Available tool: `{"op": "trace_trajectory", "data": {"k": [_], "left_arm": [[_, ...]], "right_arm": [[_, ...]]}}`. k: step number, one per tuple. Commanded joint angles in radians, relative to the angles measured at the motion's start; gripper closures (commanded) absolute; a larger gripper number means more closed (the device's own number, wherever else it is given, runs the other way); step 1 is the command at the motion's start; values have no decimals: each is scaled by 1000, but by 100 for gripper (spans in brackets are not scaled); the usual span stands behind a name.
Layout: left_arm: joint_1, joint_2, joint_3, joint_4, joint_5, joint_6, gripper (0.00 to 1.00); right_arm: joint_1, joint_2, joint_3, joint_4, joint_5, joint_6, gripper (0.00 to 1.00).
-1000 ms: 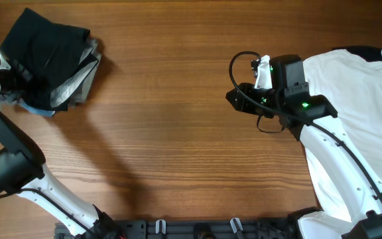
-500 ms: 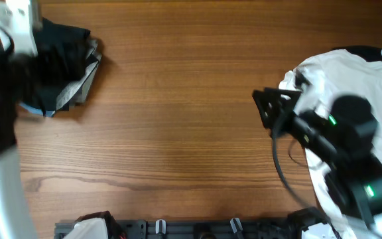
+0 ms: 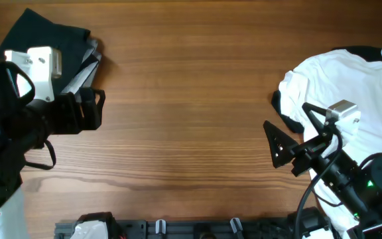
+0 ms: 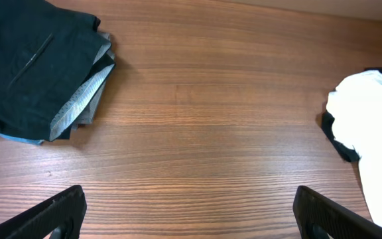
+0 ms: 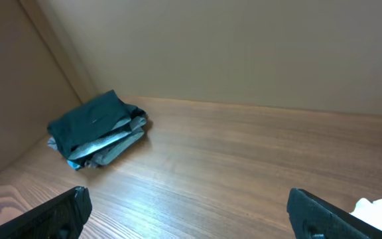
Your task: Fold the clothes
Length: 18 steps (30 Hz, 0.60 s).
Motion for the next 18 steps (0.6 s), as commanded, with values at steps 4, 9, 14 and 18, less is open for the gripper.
{"op": "trace_trajectory", "data": {"k": [4, 9, 14, 18], "left_arm": [[-6, -3, -5, 0, -11, -10, 0], [-6, -3, -5, 0, -11, -10, 0], [-6, -3, -5, 0, -11, -10, 0], [-6, -3, -5, 0, -11, -11, 0]], "right_arm": [[0, 0, 1, -105, 22, 112, 0], [0, 0, 1, -87, 141, 53, 0], [-2, -66, -74, 106, 149, -190, 0], [-3, -229, -291, 245, 149, -201, 0]]}}
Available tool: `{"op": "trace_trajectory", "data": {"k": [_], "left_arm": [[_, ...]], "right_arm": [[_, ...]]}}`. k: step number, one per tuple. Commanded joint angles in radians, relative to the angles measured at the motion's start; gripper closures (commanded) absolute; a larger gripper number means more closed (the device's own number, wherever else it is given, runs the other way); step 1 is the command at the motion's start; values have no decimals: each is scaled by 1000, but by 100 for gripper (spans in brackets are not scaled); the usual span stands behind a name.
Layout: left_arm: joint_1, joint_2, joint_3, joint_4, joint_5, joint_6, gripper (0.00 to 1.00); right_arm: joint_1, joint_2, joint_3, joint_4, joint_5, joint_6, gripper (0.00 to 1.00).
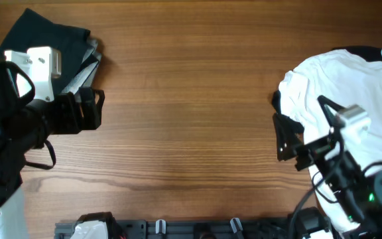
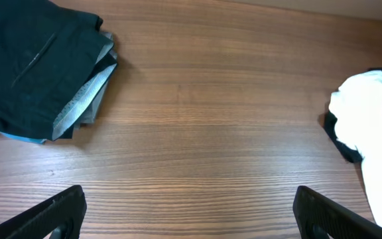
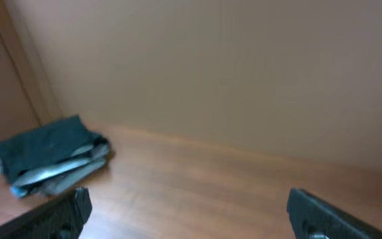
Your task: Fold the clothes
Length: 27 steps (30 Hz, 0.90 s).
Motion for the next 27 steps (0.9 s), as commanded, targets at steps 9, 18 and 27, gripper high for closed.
{"op": "trace_trajectory", "data": {"k": [9, 18, 27], "left_arm": [[-6, -3, -5, 0, -3, -11, 0], [-6, -3, -5, 0, -3, -10, 0], [-6, -3, -5, 0, -3, -10, 0]], "right_arm": [[-3, -423, -627, 212, 26, -62, 0], [-3, -430, -854, 486, 22, -63, 0], [-3, -428, -854, 484, 22, -63, 0]]}}
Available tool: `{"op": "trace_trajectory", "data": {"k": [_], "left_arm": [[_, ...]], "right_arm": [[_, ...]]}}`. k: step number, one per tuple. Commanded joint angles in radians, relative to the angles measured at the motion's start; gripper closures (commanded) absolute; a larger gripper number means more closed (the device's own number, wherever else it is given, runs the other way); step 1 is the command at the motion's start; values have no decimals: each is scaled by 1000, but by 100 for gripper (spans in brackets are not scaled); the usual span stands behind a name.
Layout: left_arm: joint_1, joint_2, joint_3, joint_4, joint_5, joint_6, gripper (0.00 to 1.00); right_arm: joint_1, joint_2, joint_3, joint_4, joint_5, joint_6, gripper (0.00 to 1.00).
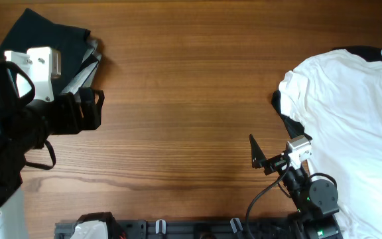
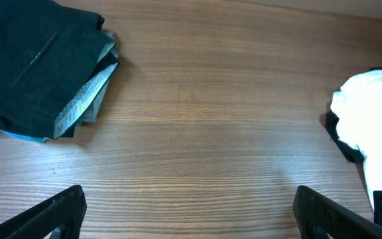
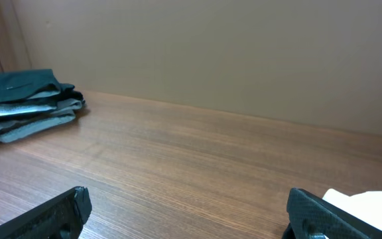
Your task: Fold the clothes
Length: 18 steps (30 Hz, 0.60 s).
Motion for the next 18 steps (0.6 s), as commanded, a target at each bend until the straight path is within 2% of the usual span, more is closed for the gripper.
{"op": "trace_trajectory", "data": {"k": [1, 15, 18], "left_arm": [[-6, -3, -5, 3, 1, -11, 0], [-26, -23, -5, 9, -5, 9, 0], [-64, -79, -28, 114, -14, 12, 0]], "right_arm": [[-3, -13, -1, 4, 15, -17, 0], [-3, -13, -1, 4, 15, -17, 0], [-3, -13, -1, 4, 15, -17, 0]]}}
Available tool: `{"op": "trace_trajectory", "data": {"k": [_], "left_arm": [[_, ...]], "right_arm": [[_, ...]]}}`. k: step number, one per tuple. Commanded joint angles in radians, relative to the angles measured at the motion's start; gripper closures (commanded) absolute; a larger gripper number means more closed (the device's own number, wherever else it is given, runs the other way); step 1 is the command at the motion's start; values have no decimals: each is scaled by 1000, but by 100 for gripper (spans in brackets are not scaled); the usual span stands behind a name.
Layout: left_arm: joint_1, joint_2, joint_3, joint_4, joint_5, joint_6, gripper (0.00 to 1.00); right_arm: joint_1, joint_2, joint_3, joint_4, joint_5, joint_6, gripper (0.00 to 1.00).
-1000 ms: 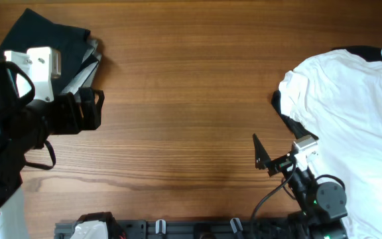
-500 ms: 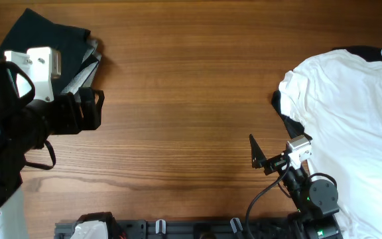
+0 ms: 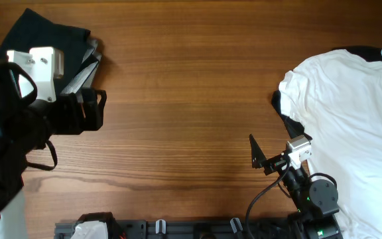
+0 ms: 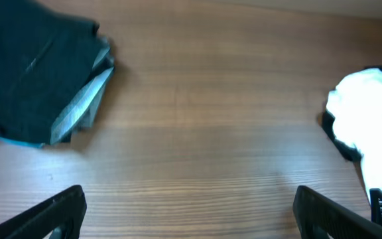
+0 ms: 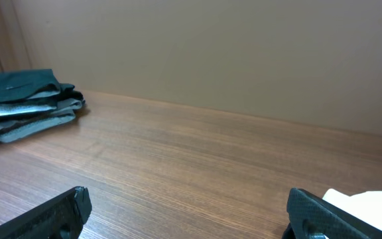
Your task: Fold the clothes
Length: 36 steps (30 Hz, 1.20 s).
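Note:
A crumpled white T-shirt point(image 3: 350, 113) lies at the table's right side on top of a black garment point(image 3: 280, 109). It also shows as the white T-shirt point(image 4: 367, 113) in the left wrist view and at the lower right edge point(image 5: 370, 199) of the right wrist view. A folded stack of dark clothes point(image 3: 52, 40) sits at the far left corner, also seen as the stack point(image 4: 38, 73) and the stack point(image 5: 25, 103). My left gripper point(image 3: 97, 107) point(image 4: 191, 219) is open beside the stack. My right gripper point(image 3: 260, 159) point(image 5: 191, 216) is open, low by the front edge, left of the shirt.
Bare wooden table point(image 3: 184, 86) stretches between the stack and the shirt. A beige back wall point(image 5: 211, 46) rises behind the table. A black rail with fittings point(image 3: 178, 229) runs along the front edge.
My left arm has shifted slightly, so its wrist view is a little blurred and nudged. The right arm, the shirt and the stack are where they were.
My right arm stood raised over the white shirt's left edge, gripper open and empty. Then it had turned, and then it sat low at the front edge, looking level across the table. The left arm stayed by the dark stack throughout, open.

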Motion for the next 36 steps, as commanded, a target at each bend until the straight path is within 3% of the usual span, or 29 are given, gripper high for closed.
{"op": "trace_trajectory", "data": {"k": [1, 6, 11, 19, 24, 36], "left_arm": [[-59, -98, -57, 159, -11, 11, 0], [-93, -286, -346, 509, -16, 6, 0], [-87, -584, -872, 869, -16, 4, 0], [-69, -964, -1455, 1294, -15, -55, 0], [-38, -1175, -1653, 1355, -15, -129, 0], [-37, -1176, -1825, 1411, -3, -127, 0]], "right_arm": [[-3, -13, -1, 4, 15, -17, 0], [-3, -13, -1, 4, 15, -17, 0], [-3, -13, -1, 4, 15, -17, 0], [-3, -13, -1, 4, 15, -18, 0], [-3, -13, -1, 4, 15, -17, 0], [-3, -13, -1, 4, 15, -17, 0]]}}
